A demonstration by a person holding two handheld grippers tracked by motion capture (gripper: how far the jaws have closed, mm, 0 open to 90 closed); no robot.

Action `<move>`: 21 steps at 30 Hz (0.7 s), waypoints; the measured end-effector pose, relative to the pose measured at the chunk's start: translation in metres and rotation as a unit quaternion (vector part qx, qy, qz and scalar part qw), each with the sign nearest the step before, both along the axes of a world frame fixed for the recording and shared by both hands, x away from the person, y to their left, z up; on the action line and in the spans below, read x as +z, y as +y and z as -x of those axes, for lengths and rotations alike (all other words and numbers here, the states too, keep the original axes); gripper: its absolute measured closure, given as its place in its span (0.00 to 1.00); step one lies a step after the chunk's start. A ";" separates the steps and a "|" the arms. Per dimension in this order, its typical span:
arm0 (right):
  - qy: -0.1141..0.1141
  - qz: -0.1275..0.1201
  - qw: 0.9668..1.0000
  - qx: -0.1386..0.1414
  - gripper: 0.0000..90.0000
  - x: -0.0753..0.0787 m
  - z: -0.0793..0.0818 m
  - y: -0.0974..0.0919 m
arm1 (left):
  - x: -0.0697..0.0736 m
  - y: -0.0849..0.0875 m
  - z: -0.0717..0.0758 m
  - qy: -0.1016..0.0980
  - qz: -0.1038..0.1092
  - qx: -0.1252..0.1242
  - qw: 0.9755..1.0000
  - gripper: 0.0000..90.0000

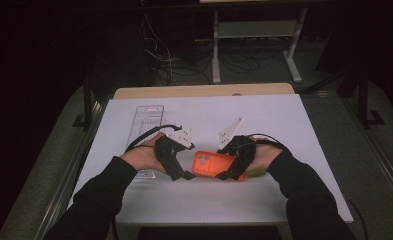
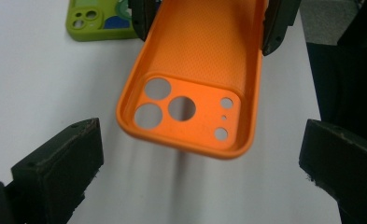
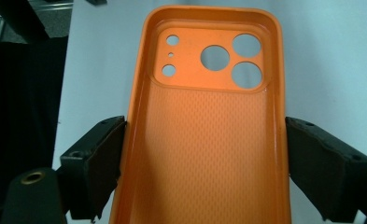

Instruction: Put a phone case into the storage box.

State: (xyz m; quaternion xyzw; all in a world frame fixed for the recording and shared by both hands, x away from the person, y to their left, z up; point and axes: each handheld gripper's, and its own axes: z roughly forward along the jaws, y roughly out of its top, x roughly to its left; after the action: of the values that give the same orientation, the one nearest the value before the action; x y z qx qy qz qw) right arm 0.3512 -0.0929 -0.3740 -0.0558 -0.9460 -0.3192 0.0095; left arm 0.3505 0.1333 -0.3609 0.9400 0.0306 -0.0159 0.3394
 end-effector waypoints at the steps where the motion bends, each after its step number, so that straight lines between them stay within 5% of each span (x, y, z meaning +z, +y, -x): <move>1: -0.001 0.001 1.000 0.003 0.16 0.000 0.000 0.001 | -0.001 -0.002 -0.001 -0.004 0.000 -0.006 1.000 0.00; 11: -0.004 -0.004 1.000 0.019 0.16 0.003 0.006 0.009 | -0.015 -0.022 0.000 0.008 -0.032 -0.031 0.999 0.00; 21: -0.004 -0.010 1.000 0.024 0.16 0.004 0.008 0.010 | -0.016 -0.025 -0.001 0.006 -0.029 -0.036 0.999 0.07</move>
State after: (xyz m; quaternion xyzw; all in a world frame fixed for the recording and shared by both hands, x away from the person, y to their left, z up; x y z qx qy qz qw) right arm 0.3436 -0.0829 -0.3699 -0.0316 -0.9440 -0.3281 0.0136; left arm 0.3511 0.1078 -0.3770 0.9500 -0.0005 -0.0328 0.3106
